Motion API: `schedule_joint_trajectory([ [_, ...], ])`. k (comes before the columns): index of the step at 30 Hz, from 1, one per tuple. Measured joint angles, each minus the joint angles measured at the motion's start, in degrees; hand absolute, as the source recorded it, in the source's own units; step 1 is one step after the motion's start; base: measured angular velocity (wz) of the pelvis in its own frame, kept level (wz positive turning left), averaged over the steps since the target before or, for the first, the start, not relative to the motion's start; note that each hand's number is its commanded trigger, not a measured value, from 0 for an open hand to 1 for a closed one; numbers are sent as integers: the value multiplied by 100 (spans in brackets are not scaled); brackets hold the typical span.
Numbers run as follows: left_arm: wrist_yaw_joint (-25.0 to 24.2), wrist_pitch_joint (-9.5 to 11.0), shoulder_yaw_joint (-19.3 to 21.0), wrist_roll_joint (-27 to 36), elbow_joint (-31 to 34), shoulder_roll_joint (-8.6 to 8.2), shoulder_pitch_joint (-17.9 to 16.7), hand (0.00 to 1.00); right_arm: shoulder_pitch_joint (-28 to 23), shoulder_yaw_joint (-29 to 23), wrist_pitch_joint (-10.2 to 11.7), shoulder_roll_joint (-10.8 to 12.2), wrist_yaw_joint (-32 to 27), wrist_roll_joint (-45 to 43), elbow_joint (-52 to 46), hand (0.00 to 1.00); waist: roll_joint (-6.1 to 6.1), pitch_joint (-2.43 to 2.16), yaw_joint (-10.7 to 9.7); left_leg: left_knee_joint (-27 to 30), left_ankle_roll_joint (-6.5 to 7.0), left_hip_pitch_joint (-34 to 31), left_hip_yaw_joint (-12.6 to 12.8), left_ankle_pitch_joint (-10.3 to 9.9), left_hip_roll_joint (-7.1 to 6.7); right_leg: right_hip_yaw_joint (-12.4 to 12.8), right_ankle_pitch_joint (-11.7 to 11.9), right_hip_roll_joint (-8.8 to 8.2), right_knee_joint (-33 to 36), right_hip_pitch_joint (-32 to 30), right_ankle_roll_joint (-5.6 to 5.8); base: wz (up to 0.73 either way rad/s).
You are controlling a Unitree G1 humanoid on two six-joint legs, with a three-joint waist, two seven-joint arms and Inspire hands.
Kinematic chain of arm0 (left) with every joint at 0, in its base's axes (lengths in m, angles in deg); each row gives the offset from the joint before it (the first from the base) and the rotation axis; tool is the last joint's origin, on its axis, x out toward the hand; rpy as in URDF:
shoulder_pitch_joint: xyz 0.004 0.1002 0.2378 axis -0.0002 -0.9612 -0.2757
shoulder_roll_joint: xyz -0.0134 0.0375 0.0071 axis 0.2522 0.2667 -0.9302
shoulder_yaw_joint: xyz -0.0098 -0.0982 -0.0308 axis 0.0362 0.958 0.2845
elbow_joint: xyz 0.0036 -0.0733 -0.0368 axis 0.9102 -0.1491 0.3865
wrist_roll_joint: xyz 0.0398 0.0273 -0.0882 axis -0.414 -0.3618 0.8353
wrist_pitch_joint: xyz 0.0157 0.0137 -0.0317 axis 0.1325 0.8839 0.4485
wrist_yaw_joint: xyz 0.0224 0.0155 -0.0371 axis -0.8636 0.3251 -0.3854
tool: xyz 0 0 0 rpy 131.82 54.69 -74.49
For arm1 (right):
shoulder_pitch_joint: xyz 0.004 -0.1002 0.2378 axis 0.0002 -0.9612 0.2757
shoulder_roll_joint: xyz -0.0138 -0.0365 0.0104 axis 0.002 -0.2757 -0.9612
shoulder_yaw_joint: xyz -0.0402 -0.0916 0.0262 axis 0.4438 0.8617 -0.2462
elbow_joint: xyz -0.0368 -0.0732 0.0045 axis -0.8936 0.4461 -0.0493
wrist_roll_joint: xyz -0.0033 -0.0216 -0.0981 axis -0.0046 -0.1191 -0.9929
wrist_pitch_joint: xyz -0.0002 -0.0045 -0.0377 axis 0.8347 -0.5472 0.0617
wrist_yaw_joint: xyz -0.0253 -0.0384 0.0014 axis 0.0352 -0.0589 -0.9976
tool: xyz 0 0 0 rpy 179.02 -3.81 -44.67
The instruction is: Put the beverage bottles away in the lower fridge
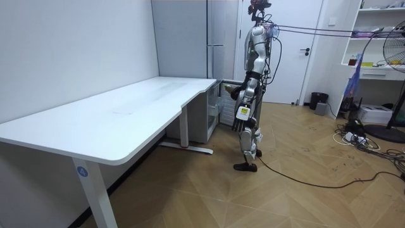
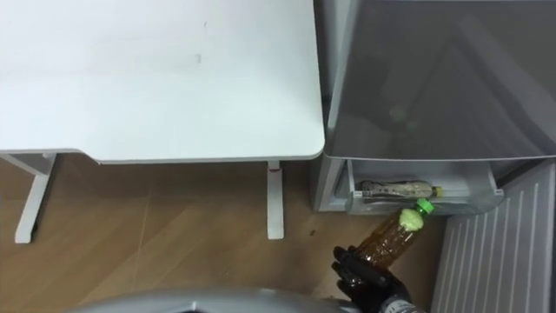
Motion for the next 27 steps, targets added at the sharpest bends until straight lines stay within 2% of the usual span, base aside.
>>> schedule_joint_trajectory([
  [8, -64, -60, 0, -62, -85, 5, 72, 0, 20, -13, -43, 29, -294, 293, 33, 100, 15, 3, -7, -16, 0, -2, 3, -1, 5, 7, 1, 0, 40, -23, 1, 0],
  [19, -67, -103, 0, -74, -123, 6, 1, 0, 220, -106, -107, 85, -525, 833, 259, 100, 60, 17, -126, -30, 1, 56, 4, 1, 2, 19, 1, 2, 40, 21, 1, 0],
  [27, 9, -104, -1, -392, -112, -16, -8, 0, 263, -116, -107, 106, -713, 2219, 261, 100, 83, 38, -76, -48, 0, 174, 13, 1, 5, -2, 0, 2, 42, 105, 2, 0],
])
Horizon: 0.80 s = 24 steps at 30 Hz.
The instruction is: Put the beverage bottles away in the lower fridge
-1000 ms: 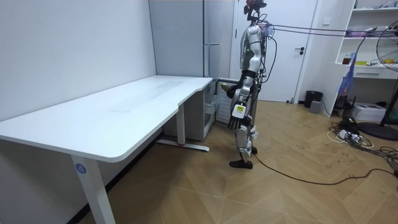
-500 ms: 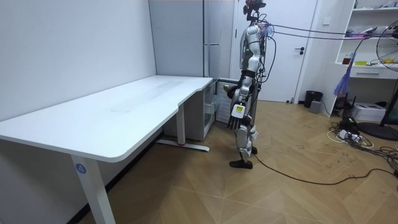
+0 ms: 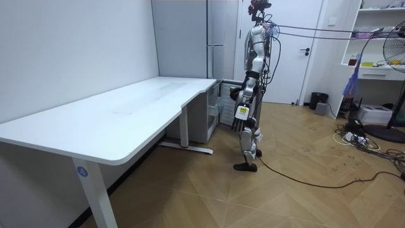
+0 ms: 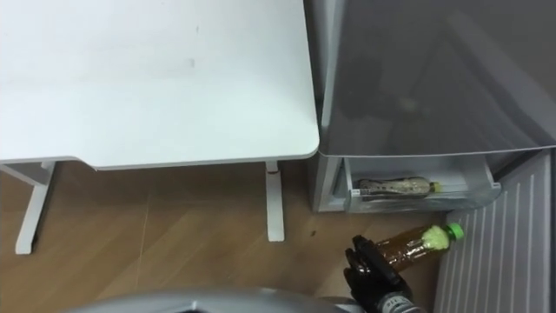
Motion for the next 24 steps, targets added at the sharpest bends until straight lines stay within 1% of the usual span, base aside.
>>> schedule_joint_trajectory([
  [7, -1, -43, -4, -143, 0, 2, -20, 0, 354, -45, 8, 0, -221, 419, -47, 100, 1, 0, -3, 11, 0, -17, 15, 0, 2, 2, 0, 0, 10, -3, 0, 0],
  [10, -16, -46, -1, -241, -2, 2, -57, 0, 510, -49, 89, 1, -219, 572, -62, 100, -4, -2, 3, 17, 0, -23, 1, 0, 1, -16, 0, 0, 9, 4, 0, 3],
  [13, -89, -90, 5, -408, -2, 3, -74, 0, 546, -58, 149, -3, -213, 706, -111, 100, 2, -4, 10, 78, 0, -97, -63, -1, -2, -125, 0, -4, 8, 6, 0, 15],
  [16, -140, -141, 0, -564, -5, 2, -103, 0, 546, -106, 149, -12, -213, 740, -187, 100, 35, -8, 0, 123, 0, -170, -77, -1, -2, -183, 0, -7, 1, 1, 0, 11],
  [17, -189, -174, -15, -617, -4, 1, -117, 0, 546, -104, 149, -28, -213, 745, -235, 100, 60, -3, 47, 149, 0, -200, -77, -1, -1, -180, 0, -7, 9, -11, 0, 0],
  [19, -236, -256, -32, -755, -1, -26, -108, 0, 559, -129, 149, -44, -215, 798, -311, 100, 95, -12, 87, 208, 1, -297, -113, -1, -6, -196, 0, -8, 7, -78, 0, 6],
  [20, -277, -300, -32, -907, 6, -49, -63, 0, 633, -179, 148, -49, -225, 834, -309, 100, 156, -33, 106, 253, 1, -382, -156, 0, -10, -203, 1, -5, 7, -132, -2, 11],
  [21, -324, -321, -33, -958, 6, -56, -44, 0, 679, -217, 148, -53, -226, 833, -307, 100, 165, -28, 109, 300, 1, -419, -191, 0, -13, -221, 4, -3, 7, -174, -7, 16],
  [22, -384, -343, -33, -1055, 6, -61, -14, 0, 768, -303, 151, -60, -238, 845, -292, 100, 165, -11, 96, 336, 6, -501, -235, 3, -18, -247, 7, -3, 11, -227, -12, 16],
  [24, -467, -357, -51, -1127, 3, -60, 85, 0, 1040, -404, 149, -121, -374, 945, -285, 100, 239, -29, 92, 421, 21, -729, -282, 22, -20, -304, 8, -10, 67, -412, -16, 13],
])
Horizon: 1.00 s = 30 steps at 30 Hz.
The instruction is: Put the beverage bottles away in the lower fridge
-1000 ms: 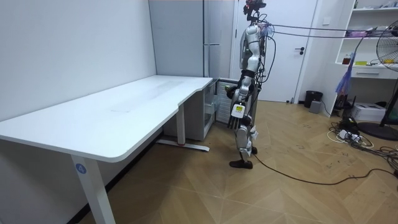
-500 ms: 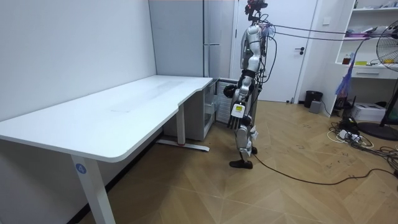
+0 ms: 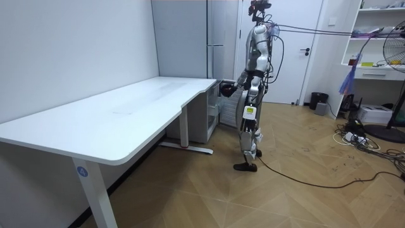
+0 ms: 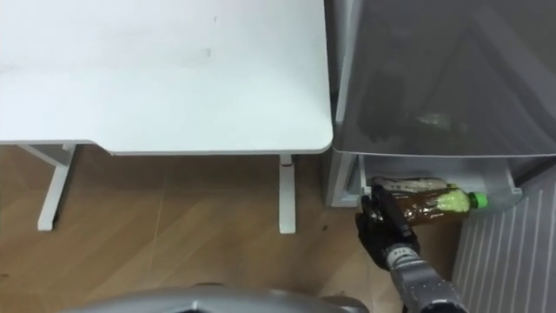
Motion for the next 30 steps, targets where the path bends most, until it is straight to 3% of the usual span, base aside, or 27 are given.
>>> schedule_joint_trajectory([
  [5, -39, -27, -10, 4, 2, 40, 257, 0, 1005, -373, 132, -112, -143, 122, 653, 100, -6, 17, 17, -33, 57, -429, -45, 203, -75, -46, 4, -77, 145, -484, -8, 12],
  [8, -26, -26, -41, 34, 4, 91, 418, 0, 1201, -367, 87, -132, -160, 124, 1000, 100, -63, 55, 34, -1, 68, -668, -51, 227, -77, -20, 19, -78, 180, -716, -7, 2],
  [12, 10, -10, -184, 122, -73, 166, 633, 0, 1531, -383, 74, -250, -232, 127, 1224, 100, -69, 67, 58, 82, 94, -1087, -61, 248, -79, -13, 40, -112, 432, -1191, -22, -2],
  [14, 28, 31, -183, 114, -193, 183, 758, 0, 1646, -440, 49, -366, -253, 128, 1404, 100, -74, 71, 190, 63, 95, -1106, -57, 248, -84, -5, 40, -121, 440, -1264, -22, -4],
  [22, 1, 2, -285, 247, -288, 212, 869, 0, 2331, -784, -72, -733, -362, 148, 1838, 100, 9, 114, 394, 91, 111, -1670, -49, 333, -87, 5, 49, -172, 694, -1921, -38, -2],
  [24, 0, -28, -358, 242, -355, 223, 933, 0, 2554, -787, -71, -854, -361, 282, 1869, 100, 36, 158, 426, 172, 119, -1864, -46, 349, -89, 31, 50, -177, 757, -2102, -39, 0],
  [30, 14, -34, -652, 231, -349, 262, 970, 0, 2785, -788, -76, -929, -364, 319, 1927, 100, 60, 175, 472, 312, 147, -2205, -32, 366, -86, 71, 49, -205, 977, -2473, -42, -1],
])
